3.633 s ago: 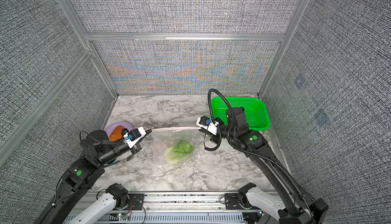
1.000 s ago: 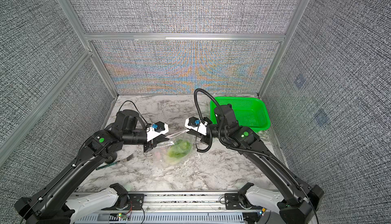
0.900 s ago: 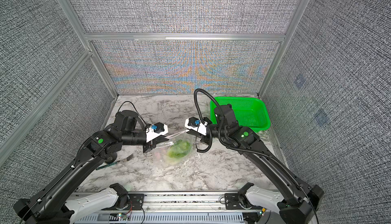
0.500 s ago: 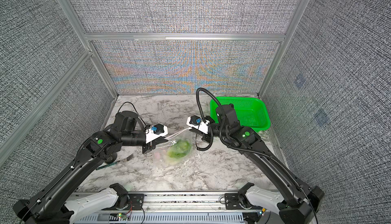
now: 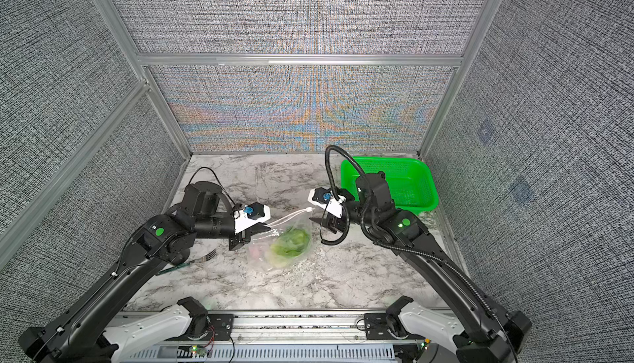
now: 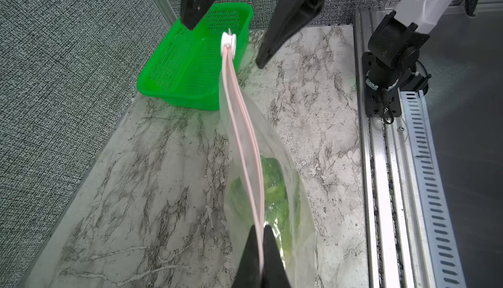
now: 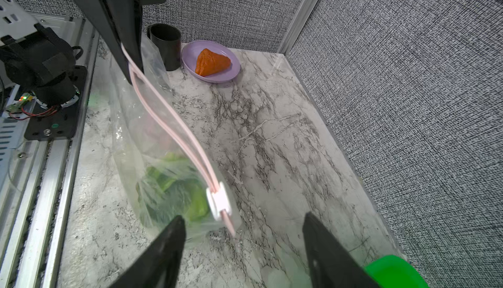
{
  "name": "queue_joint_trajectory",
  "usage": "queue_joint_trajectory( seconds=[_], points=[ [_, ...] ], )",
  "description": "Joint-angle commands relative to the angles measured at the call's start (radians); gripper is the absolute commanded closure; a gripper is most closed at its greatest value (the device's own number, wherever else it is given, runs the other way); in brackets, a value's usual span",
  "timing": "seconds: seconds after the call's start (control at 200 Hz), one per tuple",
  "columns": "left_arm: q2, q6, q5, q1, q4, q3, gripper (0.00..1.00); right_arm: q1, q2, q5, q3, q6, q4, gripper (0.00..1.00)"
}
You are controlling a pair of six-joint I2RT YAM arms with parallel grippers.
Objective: Open the zip-top bag and take out the chinese cabbages
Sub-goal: Open the zipper of the food storage bag at the center of the board.
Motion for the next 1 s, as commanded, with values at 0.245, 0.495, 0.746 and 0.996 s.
queue_joint_trajectory(
  seconds=[0.245,0.495,0.746,0.996],
  points=[
    [0.028,-0.068,-0.235,0.034,0.021,0.112,1.00,-0.002,-0.114,0.275,-0.055,0.281,0.291,0.02],
    [0.237,0.044,-0.569,0.073,-0.145,0.415,1.00,-0.007,-0.004,0.432,0.015,0.392,0.251,0.04],
    [0.384,0.052,-0.658,0.075,-0.091,0.533,1.00,-0.016,-0.032,0.491,-0.013,0.483,0.297,0.05],
    [0.511,-0.007,-0.666,0.009,-0.114,0.449,1.00,-0.022,-0.151,0.508,-0.092,0.476,0.298,0.08]
  ],
)
